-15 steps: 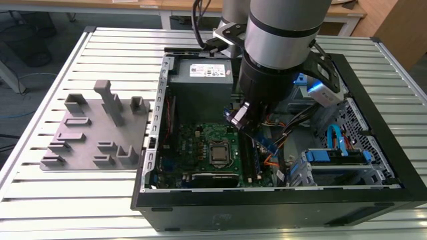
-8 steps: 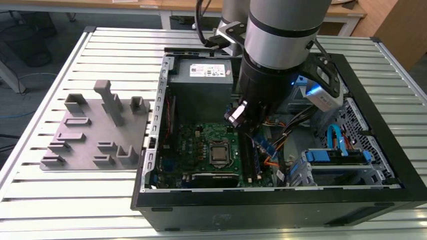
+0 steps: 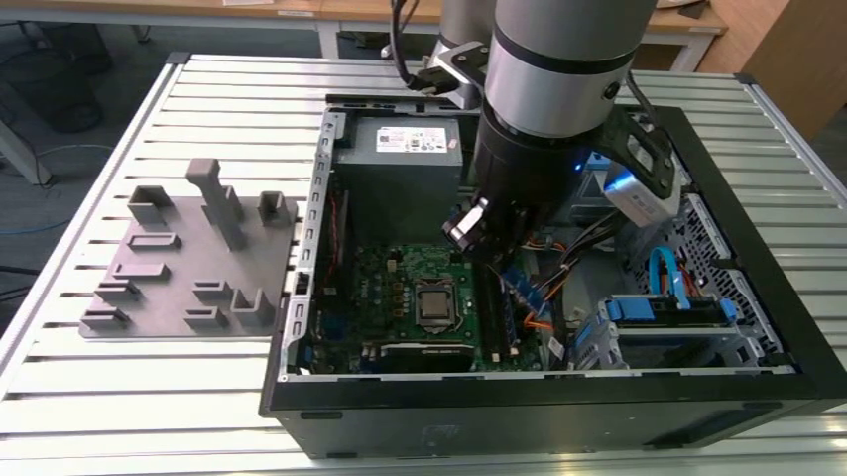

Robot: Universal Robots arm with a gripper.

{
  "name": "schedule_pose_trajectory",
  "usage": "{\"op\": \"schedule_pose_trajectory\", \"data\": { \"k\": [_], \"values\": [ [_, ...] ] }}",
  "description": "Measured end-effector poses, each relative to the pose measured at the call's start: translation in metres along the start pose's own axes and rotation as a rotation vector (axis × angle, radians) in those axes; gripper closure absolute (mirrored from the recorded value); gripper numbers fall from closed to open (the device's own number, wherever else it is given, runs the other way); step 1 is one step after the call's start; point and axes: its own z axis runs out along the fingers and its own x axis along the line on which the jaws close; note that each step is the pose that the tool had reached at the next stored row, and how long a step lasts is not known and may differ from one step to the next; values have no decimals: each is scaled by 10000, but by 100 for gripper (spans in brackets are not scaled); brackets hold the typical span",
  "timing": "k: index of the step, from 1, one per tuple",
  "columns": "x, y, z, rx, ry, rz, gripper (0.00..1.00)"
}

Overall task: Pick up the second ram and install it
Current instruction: 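Insert the second ram into the second slot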

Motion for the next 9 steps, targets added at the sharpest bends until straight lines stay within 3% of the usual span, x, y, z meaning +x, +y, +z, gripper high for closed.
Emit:
{"op": "schedule_pose_trajectory", "data": {
  "k": [9],
  "values": [
    [0,0,2,25,4,678,86]
  ]
}}
